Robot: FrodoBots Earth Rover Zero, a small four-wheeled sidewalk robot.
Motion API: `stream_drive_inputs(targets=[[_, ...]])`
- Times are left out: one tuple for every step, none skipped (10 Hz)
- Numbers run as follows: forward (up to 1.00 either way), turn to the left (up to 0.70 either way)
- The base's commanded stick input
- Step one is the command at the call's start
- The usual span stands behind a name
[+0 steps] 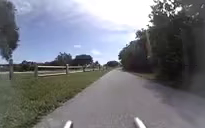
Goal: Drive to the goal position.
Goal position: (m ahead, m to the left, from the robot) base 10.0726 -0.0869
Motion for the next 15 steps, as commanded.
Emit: stream_drive_inputs(targets=[[0.5, 0.0], [0.5, 0.0], [0.5, 0.0], [0.5, 0.0], [0.5, 0.0], [0.5, 0.0], [0.5, 0.0], [0.5, 0.0], [0.5, 0.0], [0.5, 0.0], [0.5, 0.0], [0.5, 0.0], [0.5, 0.0], [0.5, 0.0], [0.5, 0.0]])
